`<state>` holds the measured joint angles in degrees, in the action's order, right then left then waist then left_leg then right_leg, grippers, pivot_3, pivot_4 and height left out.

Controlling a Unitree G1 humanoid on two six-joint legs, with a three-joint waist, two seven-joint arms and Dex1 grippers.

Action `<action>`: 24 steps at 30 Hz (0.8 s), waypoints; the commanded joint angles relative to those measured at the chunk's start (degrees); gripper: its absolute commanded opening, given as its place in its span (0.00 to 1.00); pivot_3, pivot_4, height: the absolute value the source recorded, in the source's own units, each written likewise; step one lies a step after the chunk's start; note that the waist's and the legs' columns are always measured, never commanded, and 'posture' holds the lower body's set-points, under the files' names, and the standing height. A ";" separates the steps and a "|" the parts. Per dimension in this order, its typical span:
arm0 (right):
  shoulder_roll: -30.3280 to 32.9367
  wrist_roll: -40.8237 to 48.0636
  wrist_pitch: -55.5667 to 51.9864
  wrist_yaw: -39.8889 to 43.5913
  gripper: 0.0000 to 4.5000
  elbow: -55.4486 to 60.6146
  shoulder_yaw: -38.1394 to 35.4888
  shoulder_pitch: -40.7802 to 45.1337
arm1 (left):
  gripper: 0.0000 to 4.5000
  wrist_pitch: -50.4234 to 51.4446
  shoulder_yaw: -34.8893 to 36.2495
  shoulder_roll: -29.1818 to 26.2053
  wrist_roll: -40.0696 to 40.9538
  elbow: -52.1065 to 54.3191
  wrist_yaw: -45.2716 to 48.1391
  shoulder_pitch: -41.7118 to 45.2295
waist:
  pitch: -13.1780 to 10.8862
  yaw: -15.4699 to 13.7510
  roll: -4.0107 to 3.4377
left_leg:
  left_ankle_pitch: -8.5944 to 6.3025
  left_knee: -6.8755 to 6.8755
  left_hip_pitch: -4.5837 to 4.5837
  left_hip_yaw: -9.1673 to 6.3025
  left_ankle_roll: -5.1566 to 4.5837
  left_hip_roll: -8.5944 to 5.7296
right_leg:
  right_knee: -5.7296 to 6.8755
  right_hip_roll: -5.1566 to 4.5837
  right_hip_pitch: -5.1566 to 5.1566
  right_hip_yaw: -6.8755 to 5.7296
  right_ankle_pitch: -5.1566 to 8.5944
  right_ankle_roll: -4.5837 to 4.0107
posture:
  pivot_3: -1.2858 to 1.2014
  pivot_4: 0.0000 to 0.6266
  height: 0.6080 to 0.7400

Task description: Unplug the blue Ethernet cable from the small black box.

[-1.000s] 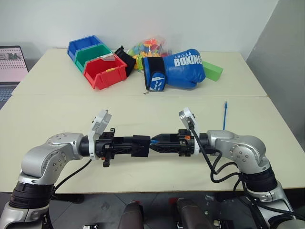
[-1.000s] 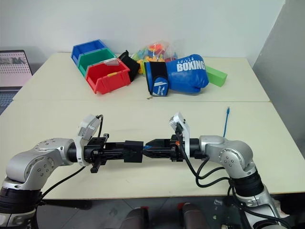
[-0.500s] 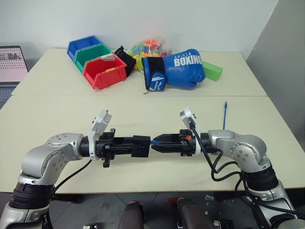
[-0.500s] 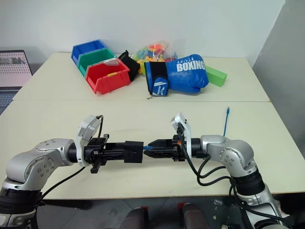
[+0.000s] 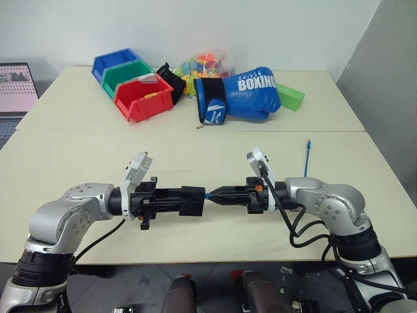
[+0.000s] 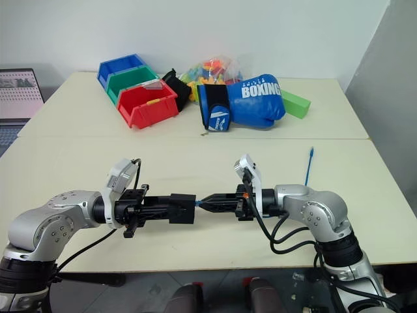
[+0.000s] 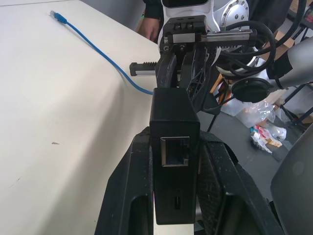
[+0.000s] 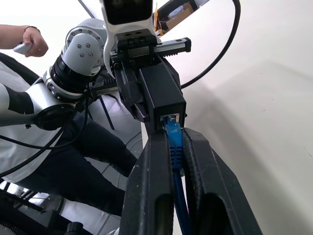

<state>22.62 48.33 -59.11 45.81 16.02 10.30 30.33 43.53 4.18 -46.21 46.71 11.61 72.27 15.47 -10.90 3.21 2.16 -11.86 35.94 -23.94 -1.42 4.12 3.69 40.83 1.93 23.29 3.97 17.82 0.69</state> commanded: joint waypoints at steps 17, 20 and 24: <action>-0.72 1.70 -0.78 0.68 0.33 2.21 -0.71 0.28 | 0.17 -0.29 -0.12 0.58 0.48 2.40 0.42 -0.01 | 0.00 0.00 0.00 | 0.00 0.00 0.00 0.00 0.00 0.00 | 0.00 0.00 0.00 0.01 0.00 0.00 | 0.52 0.24 1.00; -0.41 1.78 -1.10 1.05 0.34 2.27 -0.67 0.00 | 0.17 -0.31 -0.17 0.53 0.47 2.39 0.51 -0.02 | 0.00 0.00 0.00 | 0.00 0.00 -0.01 0.00 0.00 0.00 | 0.00 0.00 0.00 0.01 0.00 0.00 | 0.52 0.24 1.00; -0.57 1.69 -1.29 0.97 0.34 2.05 -0.82 -0.10 | 0.17 -0.34 -0.17 0.56 0.48 2.35 0.52 -0.03 | 0.00 0.00 0.00 | 0.00 0.00 0.00 0.00 0.00 0.00 | 0.00 0.00 0.00 0.01 0.00 0.00 | 0.52 0.24 1.00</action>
<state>22.11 48.59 -60.51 46.15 16.07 10.29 30.19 43.55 3.76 -45.60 46.63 12.55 72.15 15.38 -10.90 3.21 2.16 -11.86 35.94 -23.94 -1.42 4.12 3.69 40.83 1.93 23.29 3.98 17.82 0.69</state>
